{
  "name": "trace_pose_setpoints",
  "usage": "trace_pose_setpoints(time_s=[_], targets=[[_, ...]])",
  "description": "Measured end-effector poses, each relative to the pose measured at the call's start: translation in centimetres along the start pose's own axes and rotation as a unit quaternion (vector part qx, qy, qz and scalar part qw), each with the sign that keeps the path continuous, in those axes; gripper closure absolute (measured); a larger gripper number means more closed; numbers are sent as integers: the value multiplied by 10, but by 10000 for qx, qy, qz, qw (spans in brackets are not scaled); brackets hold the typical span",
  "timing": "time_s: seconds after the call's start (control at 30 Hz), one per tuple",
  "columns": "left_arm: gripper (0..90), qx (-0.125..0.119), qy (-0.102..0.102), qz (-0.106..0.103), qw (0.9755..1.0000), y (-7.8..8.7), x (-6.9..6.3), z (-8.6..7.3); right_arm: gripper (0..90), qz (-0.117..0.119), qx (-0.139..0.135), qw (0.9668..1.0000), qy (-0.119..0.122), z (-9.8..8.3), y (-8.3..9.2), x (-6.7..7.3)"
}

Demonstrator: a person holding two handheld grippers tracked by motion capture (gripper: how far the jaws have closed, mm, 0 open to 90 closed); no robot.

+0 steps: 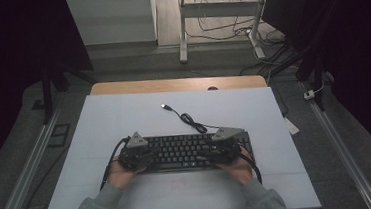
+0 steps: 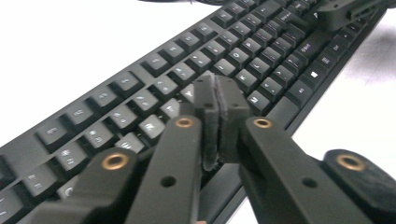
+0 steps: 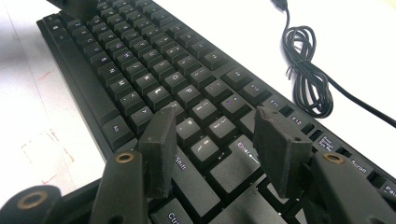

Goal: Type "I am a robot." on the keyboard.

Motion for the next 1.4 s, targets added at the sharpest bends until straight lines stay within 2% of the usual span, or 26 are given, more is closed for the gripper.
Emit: trace_pose_setpoints(time_s=[0.13, 0.33, 0.47, 0.77, 1.4], targets=[[787, -66, 136, 79, 9999, 4, 8, 0, 495, -6, 7, 10000, -3, 0, 0, 0], [589, -97, 281, 303, 9991, 5, 15, -1, 494, -1, 16, 10000, 0, 0, 0, 0], [541, -51, 317, 349, 9989, 5, 17, -2, 493, -3, 32, 10000, -7, 0, 0, 0], [498, -20, 336, 382, 9987, 4, 18, -2, 491, 7, 58, 10000, -8, -1, -1, 0], [483, 66, 194, 389, 9990, 2, 15, -3, 499, -75, 62, 9999, -45, -1, 0, -2]])
Point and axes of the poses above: each handheld gripper's, and its own axes: y roughly backward along the jaws, z roughly out of its top, x roughly to its left, the point moved 4 cm from there along -y, roughly forward along the jaws, and after that the axes turned 13 degrees about z, right-handed, at the moved point
